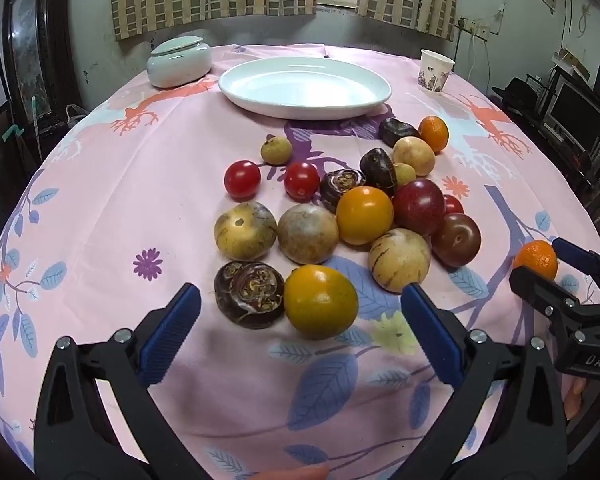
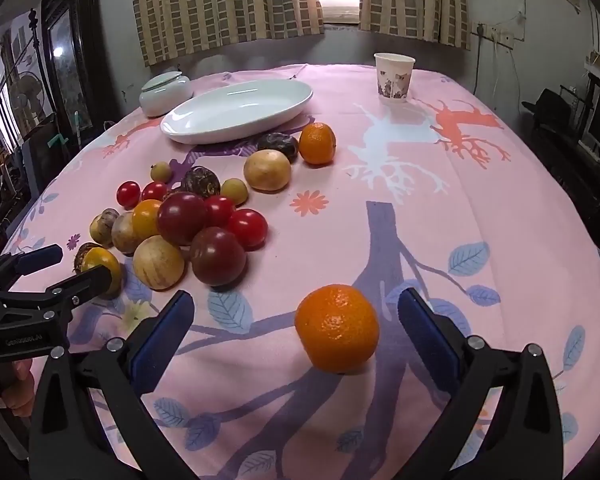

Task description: Organize fruits

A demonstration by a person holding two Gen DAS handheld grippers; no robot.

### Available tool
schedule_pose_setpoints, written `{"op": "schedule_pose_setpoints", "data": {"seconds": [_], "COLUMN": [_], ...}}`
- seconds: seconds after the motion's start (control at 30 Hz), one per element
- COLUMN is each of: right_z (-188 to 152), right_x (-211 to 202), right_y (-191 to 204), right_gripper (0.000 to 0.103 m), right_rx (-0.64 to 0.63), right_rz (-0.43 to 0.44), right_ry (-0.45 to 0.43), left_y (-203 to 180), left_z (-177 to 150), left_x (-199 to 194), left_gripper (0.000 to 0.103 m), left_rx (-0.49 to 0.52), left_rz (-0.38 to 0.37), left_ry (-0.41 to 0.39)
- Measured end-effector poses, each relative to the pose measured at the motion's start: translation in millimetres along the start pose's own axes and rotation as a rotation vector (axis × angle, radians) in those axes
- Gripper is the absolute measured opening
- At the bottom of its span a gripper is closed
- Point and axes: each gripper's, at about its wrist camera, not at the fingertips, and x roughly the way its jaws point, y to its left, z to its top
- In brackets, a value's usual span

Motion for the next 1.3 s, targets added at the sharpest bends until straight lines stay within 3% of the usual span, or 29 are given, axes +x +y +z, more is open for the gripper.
{"op": "schedule_pose_setpoints", "data": {"seconds": [1.3], "right_z": [-4.2], "right_x": [-6.0], "right_y": [-0.5], "right_gripper": [0.102], "right_rx": [0.013], "right_rz": [-0.001], "right_ry": [0.000], "left_y": [3.6], "left_z": [0.0], "left_x": [-0.5], "left_gripper": [0.101], "left_rx": [-0.043], "left_rz": [-0.048], "left_ry": [0.007]}}
